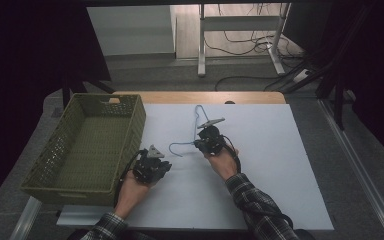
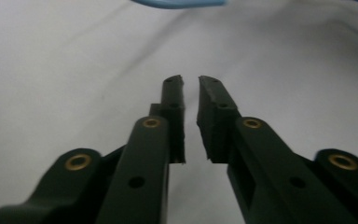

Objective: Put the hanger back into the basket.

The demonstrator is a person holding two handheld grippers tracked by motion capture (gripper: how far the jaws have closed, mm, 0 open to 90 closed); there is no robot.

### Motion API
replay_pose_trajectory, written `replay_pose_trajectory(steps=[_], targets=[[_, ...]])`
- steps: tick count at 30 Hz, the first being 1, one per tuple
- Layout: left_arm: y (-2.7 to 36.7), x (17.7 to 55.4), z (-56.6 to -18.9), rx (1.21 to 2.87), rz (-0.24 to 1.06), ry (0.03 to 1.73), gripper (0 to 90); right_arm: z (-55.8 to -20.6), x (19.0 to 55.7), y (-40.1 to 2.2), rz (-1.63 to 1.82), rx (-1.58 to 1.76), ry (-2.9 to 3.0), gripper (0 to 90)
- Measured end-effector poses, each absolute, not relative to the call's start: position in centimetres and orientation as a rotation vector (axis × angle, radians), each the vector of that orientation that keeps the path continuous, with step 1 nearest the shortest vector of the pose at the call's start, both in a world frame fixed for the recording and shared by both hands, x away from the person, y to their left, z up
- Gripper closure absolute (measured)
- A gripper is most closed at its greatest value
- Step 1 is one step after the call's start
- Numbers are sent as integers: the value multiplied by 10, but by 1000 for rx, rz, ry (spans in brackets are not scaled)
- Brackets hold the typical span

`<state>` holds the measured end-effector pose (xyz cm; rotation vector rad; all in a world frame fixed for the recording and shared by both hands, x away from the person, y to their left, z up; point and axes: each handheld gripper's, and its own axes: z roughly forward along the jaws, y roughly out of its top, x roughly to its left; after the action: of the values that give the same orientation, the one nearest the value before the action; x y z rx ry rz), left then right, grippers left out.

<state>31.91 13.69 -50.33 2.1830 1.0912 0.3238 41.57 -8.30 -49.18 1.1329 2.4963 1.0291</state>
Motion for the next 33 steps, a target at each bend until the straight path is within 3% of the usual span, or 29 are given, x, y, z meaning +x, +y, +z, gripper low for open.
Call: replay_pose_trajectory(steps=[9, 13, 20, 23, 26, 27, 29, 33], targets=[[132, 343, -505, 2130, 345, 1027, 832, -490, 411, -86, 1044, 1125, 2529, 850], [131, 344, -504, 2123, 331, 1013, 832, -472, 407, -96, 1051, 1092, 2532, 726], [129, 343, -499, 2109, 335, 993, 813, -481, 400, -90, 902, 1004, 2591, 674], [129, 342, -498, 2102, 322, 985, 809, -490, 401, -83, 825, 987, 2602, 701], [128, 342, -498, 2094, 306, 976, 805, -495, 400, -81, 767, 969, 2591, 843], [128, 342, -497, 2090, 303, 974, 797, -495, 399, -81, 771, 969, 2580, 853], [129, 342, -497, 2080, 297, 980, 762, -493, 399, -83, 772, 970, 2564, 862], [136, 343, -493, 2057, 296, 995, 606, -477, 398, -91, 880, 980, 2544, 866]])
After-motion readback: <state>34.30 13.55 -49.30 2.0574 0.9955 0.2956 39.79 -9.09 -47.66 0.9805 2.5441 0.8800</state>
